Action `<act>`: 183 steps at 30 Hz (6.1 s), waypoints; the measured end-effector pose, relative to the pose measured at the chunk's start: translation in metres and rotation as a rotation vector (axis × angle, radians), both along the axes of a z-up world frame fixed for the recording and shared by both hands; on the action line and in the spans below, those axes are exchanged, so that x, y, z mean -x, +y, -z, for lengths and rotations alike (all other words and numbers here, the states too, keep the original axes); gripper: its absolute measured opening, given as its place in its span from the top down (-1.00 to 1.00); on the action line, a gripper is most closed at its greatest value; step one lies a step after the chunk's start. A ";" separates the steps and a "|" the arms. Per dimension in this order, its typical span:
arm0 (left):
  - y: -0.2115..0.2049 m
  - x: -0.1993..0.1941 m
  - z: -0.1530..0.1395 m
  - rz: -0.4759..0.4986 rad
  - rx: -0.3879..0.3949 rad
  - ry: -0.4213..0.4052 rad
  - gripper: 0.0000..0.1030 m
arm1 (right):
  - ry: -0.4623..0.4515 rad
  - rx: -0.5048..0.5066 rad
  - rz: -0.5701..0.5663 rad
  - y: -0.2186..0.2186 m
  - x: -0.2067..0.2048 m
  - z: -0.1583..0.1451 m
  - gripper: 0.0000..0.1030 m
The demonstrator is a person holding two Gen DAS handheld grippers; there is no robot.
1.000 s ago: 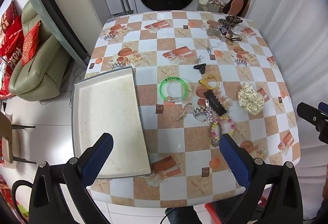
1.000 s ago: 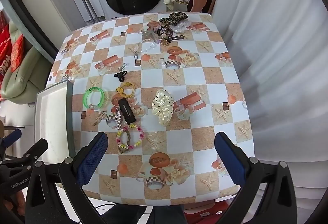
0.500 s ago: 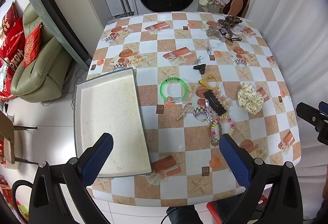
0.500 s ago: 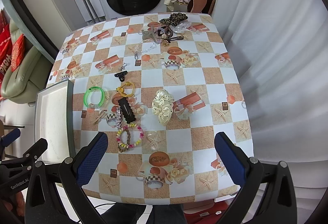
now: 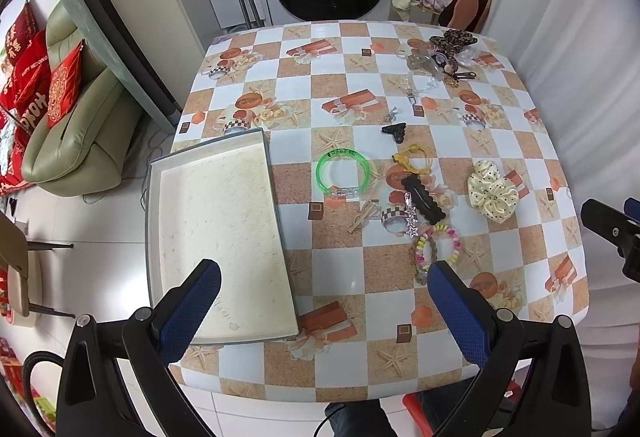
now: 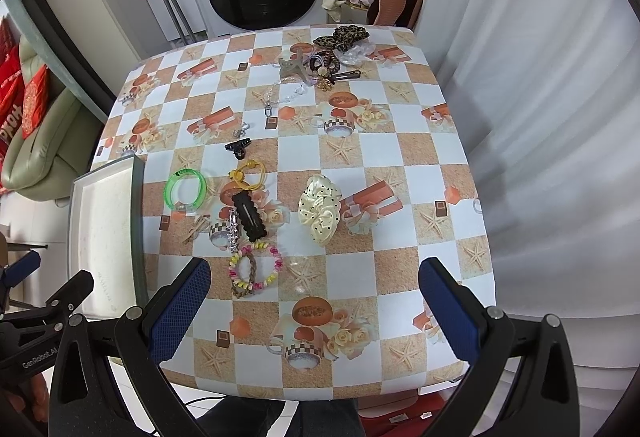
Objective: Organize jewelry
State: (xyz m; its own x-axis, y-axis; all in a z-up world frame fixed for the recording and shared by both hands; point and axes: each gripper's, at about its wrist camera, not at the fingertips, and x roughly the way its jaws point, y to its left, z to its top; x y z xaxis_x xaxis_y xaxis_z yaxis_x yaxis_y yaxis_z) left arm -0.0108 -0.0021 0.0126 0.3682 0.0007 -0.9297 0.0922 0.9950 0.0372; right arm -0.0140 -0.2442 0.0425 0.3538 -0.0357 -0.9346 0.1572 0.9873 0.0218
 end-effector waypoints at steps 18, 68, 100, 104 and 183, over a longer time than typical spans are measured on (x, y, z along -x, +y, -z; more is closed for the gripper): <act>-0.001 -0.002 0.000 0.001 -0.002 0.003 -1.00 | 0.000 0.002 -0.002 0.001 -0.002 -0.001 -1.00; 0.000 -0.003 0.000 0.000 -0.007 0.011 -1.00 | -0.001 0.004 -0.002 0.004 -0.002 0.000 -1.00; 0.002 -0.008 0.016 0.014 0.005 0.054 -1.00 | 0.032 -0.003 0.012 0.000 -0.003 0.012 -1.00; -0.001 -0.016 0.023 0.014 0.003 0.068 -1.00 | 0.049 -0.010 0.016 -0.006 -0.008 0.023 -1.00; 0.083 -0.064 0.047 -0.150 0.033 -0.027 0.79 | 0.111 -0.392 -0.238 0.085 -0.101 0.063 0.66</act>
State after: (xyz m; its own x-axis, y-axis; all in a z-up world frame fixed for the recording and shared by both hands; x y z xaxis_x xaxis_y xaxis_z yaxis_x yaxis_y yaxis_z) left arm 0.0532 0.0806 -0.0348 0.3910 0.0269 -0.9200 -0.0582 0.9983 0.0045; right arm 0.0875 -0.1588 -0.0210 0.2061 0.3976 -0.8941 -0.0503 0.9168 0.3961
